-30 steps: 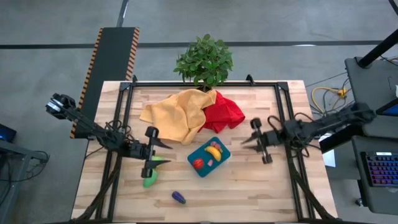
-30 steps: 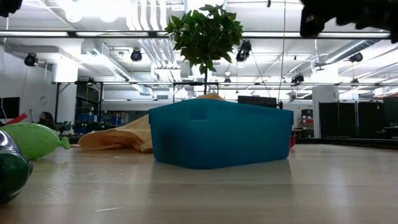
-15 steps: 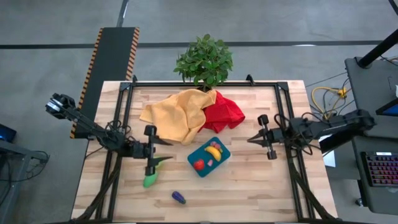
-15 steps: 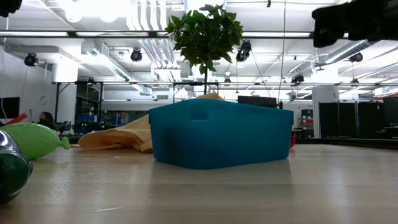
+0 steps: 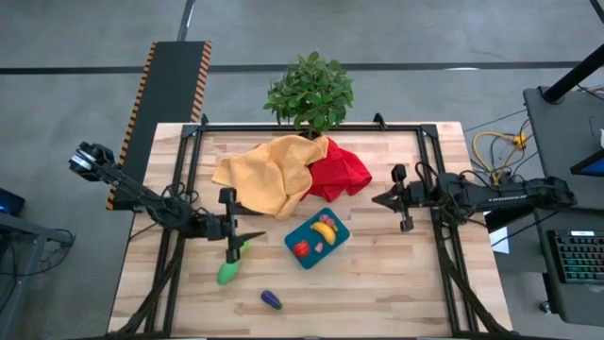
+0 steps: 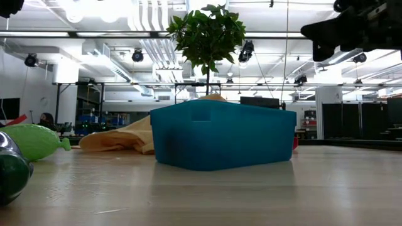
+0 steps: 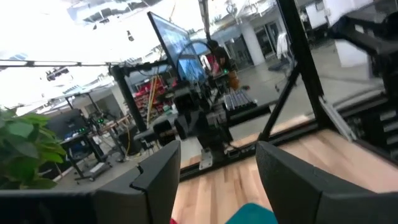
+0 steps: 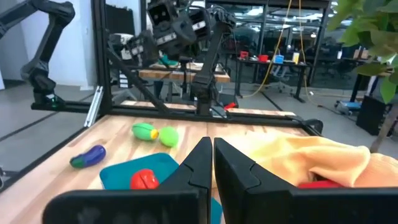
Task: Pick and placing Produce into tupperware
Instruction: Put the violet eggplant into the blue bin
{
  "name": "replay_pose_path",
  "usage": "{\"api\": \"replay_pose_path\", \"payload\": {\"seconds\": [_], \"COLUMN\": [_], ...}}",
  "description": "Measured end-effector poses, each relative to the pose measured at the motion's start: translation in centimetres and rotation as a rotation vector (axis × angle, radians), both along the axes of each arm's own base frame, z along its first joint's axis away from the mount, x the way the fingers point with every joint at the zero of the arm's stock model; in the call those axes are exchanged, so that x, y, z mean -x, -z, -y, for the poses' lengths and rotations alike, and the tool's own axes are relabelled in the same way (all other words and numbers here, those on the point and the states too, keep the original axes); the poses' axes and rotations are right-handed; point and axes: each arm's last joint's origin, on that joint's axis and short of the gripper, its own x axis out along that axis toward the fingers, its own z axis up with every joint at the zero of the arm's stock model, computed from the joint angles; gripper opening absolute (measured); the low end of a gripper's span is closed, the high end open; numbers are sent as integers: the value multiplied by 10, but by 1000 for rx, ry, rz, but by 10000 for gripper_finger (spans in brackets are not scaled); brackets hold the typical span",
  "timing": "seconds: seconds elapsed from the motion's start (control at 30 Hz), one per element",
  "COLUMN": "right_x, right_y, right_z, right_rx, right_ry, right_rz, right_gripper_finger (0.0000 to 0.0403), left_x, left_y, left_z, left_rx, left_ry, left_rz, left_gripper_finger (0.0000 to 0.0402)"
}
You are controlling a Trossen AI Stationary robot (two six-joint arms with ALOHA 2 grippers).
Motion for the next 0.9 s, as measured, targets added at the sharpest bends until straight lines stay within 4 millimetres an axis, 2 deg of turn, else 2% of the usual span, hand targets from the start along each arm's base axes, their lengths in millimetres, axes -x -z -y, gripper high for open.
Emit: {"api": "replay_pose_path", "payload": {"seconds": [0.2,0.4,0.5,0.63,0.73,0.9], "right_x": [0,0,0,0,0,0], "right_y": [-3,-3,-3,-3,-2,-2], "right_z": [0,0,0,0,0,0], "right_rx": [-1,0,-1,-1,-1,-1], "right_ry": [-1,0,0,-1,-1,-1], "right_rz": [9,9,7,5,1,1], "right_gripper_finger": [9,9,9,9,9,9], "left_x": [-9,-19,-26,-39,-52,-75], "left_y": [-2,-17,-17,-10,-8,-11], "left_z": [5,12,17,28,36,52], "left_rx": [-105,-82,-106,-224,-258,-280], "left_ry": [-15,-26,-21,-25,-45,-77], "left_rz": [-45,-19,-31,-73,-99,-130], "left_gripper_finger": [196,196,196,201,224,296]}}
